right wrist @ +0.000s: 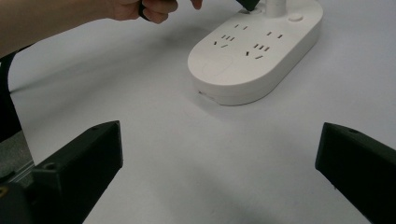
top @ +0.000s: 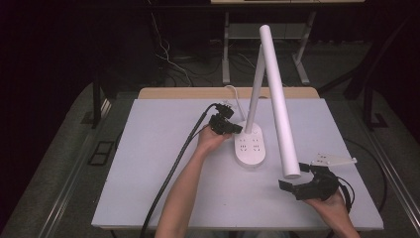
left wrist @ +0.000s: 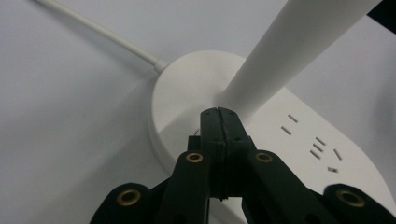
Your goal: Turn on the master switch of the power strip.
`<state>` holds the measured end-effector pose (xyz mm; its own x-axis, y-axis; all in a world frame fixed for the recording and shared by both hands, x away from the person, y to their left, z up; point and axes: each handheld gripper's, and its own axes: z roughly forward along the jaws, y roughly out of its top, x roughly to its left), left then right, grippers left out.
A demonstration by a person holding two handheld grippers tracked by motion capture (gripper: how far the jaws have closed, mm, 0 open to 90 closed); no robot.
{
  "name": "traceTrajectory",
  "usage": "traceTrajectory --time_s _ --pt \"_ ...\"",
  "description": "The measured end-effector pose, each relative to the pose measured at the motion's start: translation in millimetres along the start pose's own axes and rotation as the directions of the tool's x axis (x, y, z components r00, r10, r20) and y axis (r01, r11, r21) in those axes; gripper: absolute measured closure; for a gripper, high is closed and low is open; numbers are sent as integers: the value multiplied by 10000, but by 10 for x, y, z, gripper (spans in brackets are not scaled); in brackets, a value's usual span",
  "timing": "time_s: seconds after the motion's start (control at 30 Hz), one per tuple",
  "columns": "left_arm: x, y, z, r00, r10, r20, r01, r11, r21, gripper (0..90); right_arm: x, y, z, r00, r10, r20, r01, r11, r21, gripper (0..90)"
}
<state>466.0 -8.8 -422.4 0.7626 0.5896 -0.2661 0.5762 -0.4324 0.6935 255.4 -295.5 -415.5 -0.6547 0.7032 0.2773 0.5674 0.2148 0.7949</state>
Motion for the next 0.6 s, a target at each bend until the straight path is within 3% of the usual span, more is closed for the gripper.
traceTrajectory --time_s 0.13,0.33,0.5,0.6 --pt "-48 24 9 9993 326 -158 -321 9991 279 900 -7 -1 -7 10000 58 -7 -58 10000 -16 2" --pt "-12 26 24 10000 -8 -53 9 9998 192 900 -1 -1 -9 10000 13 -29 -13 10000 -9 2" --pt "-28 47 37 9998 130 -167 -124 9993 363 900 -2 -1 -10 10000 17 -39 -17 10000 -14 2" --pt "-3 35 48 9998 -212 -20 212 9994 256 900 0 0 -9 10000 14 -28 -14 10000 -24 2"
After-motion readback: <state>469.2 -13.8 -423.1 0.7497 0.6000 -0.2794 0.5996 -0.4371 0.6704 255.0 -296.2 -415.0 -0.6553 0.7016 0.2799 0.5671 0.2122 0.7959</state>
